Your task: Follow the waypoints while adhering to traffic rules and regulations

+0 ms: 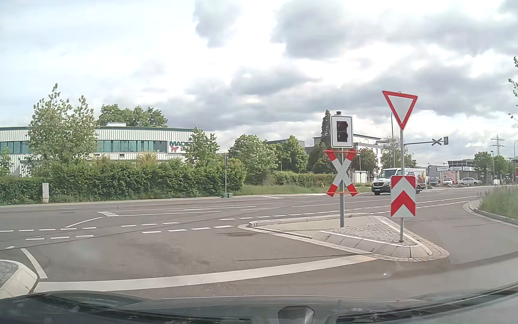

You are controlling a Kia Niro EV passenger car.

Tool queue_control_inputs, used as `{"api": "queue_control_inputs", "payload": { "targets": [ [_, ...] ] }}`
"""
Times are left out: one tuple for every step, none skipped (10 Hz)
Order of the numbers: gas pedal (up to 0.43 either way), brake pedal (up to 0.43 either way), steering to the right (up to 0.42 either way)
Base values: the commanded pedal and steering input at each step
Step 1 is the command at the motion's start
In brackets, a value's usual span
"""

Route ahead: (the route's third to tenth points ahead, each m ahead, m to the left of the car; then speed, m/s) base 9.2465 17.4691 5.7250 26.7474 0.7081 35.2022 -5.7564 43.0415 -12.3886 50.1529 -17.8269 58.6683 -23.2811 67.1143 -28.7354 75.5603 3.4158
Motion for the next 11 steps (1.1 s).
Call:
{"api": "queue_control_inputs", "payload": {
  "targets": [
    [0.0,0.171,-0.208],
    [0.0,0.152,-0.215],
    [0.0,0.128,-0.225],
    [0.0,0.128,-0.239],
    [0.0,0.128,-0.251],
    [0.0,0.122,-0.261],
    [0.0,0.128,-0.263],
    [0.0,0.128,-0.267],
    [0.0,0.122,-0.273],
    [0.0,0.116,-0.277],
    [0.0,0.098,-0.28]
  ]
}}
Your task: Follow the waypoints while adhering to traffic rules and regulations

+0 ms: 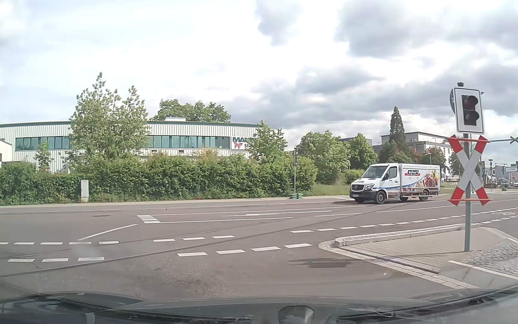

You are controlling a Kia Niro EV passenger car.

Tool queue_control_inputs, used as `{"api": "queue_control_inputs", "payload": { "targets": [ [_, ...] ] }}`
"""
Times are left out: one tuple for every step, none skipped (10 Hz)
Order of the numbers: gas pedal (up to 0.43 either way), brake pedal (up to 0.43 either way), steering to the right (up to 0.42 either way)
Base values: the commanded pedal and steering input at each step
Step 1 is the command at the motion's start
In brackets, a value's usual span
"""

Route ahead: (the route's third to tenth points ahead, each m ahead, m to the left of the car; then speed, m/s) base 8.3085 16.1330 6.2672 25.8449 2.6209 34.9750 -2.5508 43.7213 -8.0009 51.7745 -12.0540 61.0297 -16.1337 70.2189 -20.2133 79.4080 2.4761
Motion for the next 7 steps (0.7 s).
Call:
{"api": "queue_control_inputs", "payload": {
  "targets": [
    [0.0,0.085,-0.284],
    [0.0,0.085,-0.291],
    [0.0,0.085,-0.302],
    [0.0,0.085,-0.309],
    [0.0,0.104,-0.313],
    [0.0,0.104,-0.318],
    [0.0,0.11,-0.323]
  ]
}}
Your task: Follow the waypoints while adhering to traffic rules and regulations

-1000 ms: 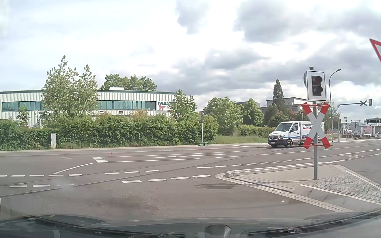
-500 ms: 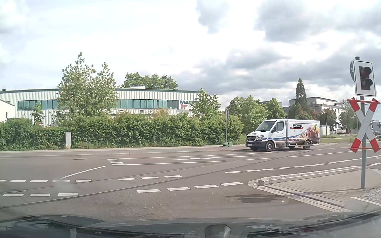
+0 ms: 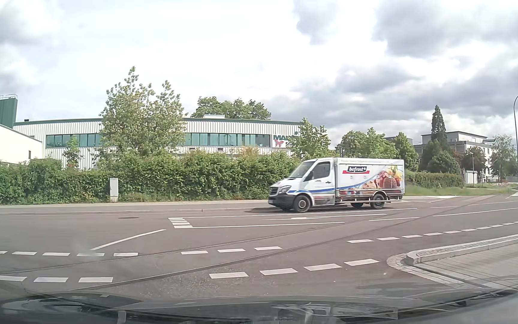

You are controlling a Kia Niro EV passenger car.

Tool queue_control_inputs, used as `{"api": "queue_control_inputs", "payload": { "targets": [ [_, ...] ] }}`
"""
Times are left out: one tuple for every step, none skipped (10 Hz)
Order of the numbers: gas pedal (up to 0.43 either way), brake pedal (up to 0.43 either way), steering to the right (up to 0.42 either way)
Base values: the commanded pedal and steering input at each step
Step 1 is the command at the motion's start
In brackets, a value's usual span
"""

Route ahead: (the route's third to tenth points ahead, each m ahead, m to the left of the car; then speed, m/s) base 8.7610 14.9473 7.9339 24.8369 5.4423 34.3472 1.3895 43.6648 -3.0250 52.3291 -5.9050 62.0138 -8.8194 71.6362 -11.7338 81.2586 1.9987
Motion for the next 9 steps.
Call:
{"api": "queue_control_inputs", "payload": {
  "targets": [
    [0.0,0.11,-0.327],
    [0.0,0.122,-0.329],
    [0.0,0.116,-0.329],
    [0.0,0.104,-0.329],
    [0.0,0.091,-0.331],
    [0.0,0.073,-0.333],
    [0.0,0.0,-0.333],
    [0.0,0.0,-0.332],
    [0.0,0.0,-0.332]
  ]
}}
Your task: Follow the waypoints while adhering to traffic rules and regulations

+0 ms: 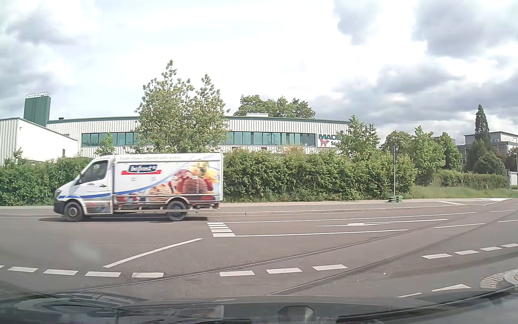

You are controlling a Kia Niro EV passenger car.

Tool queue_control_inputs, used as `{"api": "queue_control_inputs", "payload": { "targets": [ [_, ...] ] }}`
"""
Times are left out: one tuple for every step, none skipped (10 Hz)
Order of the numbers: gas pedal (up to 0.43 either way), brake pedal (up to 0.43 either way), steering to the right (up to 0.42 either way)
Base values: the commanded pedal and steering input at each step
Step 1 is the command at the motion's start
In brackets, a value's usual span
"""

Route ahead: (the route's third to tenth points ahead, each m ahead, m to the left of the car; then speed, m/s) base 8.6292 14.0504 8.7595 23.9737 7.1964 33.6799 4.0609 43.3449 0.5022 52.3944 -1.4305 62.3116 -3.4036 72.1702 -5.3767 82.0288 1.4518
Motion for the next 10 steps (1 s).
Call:
{"api": "queue_control_inputs", "payload": {
  "targets": [
    [0.0,0.0,-0.334],
    [0.11,0.0,-0.339],
    [0.15,0.0,-0.347],
    [0.22,0.0,-0.354],
    [0.248,0.0,-0.362],
    [0.26,0.0,-0.372],
    [0.287,0.0,-0.385],
    [0.287,0.0,-0.395],
    [0.287,0.0,-0.401],
    [0.287,0.0,-0.403]
  ]
}}
